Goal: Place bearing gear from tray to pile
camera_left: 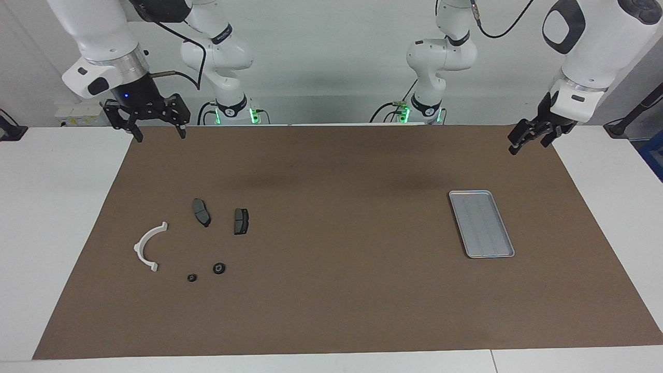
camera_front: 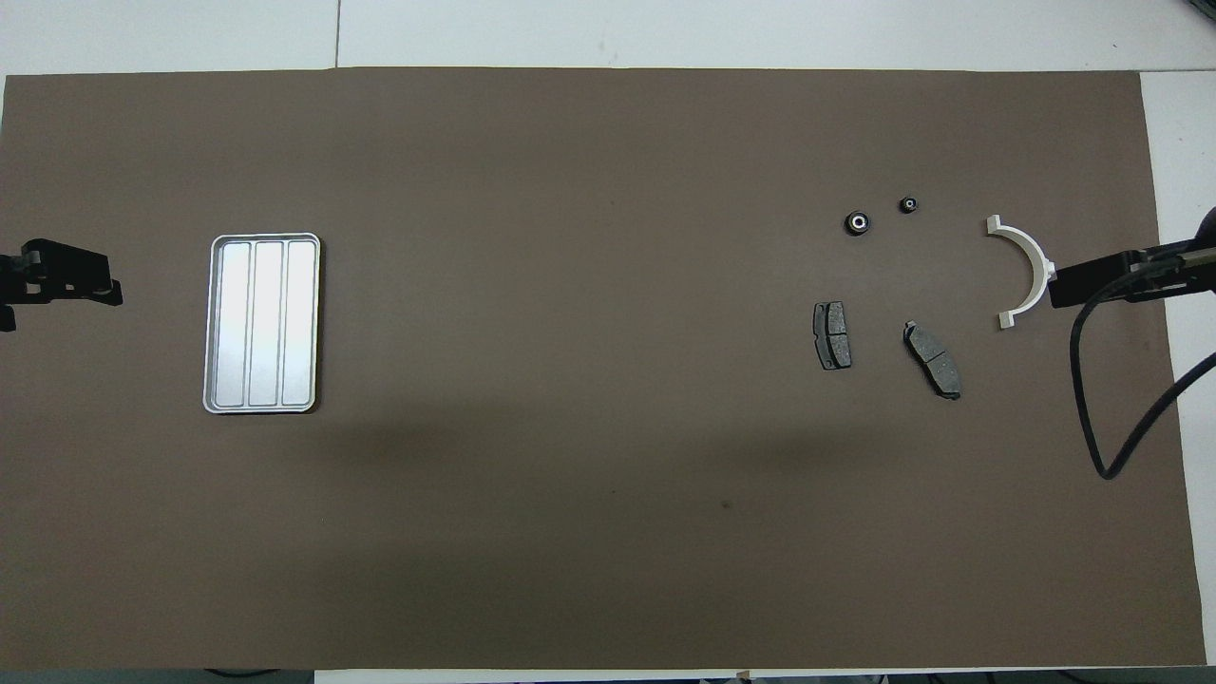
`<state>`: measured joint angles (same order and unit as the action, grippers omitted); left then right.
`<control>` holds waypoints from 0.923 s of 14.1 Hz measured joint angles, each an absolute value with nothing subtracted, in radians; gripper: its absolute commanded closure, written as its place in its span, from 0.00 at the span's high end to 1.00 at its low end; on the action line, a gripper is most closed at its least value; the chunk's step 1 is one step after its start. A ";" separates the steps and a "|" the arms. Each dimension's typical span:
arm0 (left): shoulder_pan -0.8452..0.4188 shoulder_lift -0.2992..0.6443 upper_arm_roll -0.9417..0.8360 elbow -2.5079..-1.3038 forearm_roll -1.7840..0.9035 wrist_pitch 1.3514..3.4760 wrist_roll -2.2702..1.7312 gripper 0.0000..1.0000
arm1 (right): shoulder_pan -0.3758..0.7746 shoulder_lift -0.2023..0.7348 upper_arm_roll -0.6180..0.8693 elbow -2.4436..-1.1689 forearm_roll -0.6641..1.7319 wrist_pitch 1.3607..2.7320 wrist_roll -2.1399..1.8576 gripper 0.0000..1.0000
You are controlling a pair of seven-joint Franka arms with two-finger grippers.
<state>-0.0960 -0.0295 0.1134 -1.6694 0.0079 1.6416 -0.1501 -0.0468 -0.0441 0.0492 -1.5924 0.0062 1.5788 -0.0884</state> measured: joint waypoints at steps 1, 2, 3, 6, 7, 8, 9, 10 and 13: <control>-0.096 -0.030 0.113 -1.669 0.008 1.642 -0.150 1.00 | -0.047 -0.044 0.050 -1.592 0.007 1.587 -0.088 1.00; -0.096 -0.030 0.113 -1.669 0.008 1.642 -0.150 1.00 | -0.046 -0.044 0.050 -1.592 0.008 1.593 -0.088 1.00; -0.096 -0.030 0.113 -1.669 0.008 1.642 -0.150 1.00 | -0.046 -0.044 0.051 -1.592 0.009 1.593 -0.074 1.00; -0.096 -0.030 0.113 -1.669 0.008 1.642 -0.150 1.00 | -0.045 -0.044 0.055 -1.593 0.009 1.593 0.009 1.00; -0.096 -0.030 0.113 -1.669 0.008 1.642 -0.150 1.00 | -0.045 -0.043 0.054 -1.593 0.009 1.593 0.011 1.00; -0.096 -0.030 0.113 -1.669 0.008 1.642 -0.150 1.00 | -0.045 -0.043 0.054 -1.594 0.009 1.593 0.011 1.00; -0.096 -0.030 0.113 -1.669 0.008 1.642 -0.150 1.00 | -0.045 -0.043 0.054 -1.595 0.009 1.593 0.006 1.00; -0.096 -0.030 0.113 -1.669 0.008 1.642 -0.150 1.00 | -0.046 -0.042 0.054 -1.595 0.009 1.593 -0.006 1.00; -0.096 -0.030 0.113 -1.669 0.008 1.642 -0.150 1.00 | -0.047 -0.042 0.051 -1.595 0.009 1.593 -0.021 1.00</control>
<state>-0.0960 -0.0295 0.1133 -1.6694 0.0079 1.6416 -0.1501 -0.0470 -0.0421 0.0515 -1.5948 0.0093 1.5933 -0.0210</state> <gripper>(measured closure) 0.000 0.000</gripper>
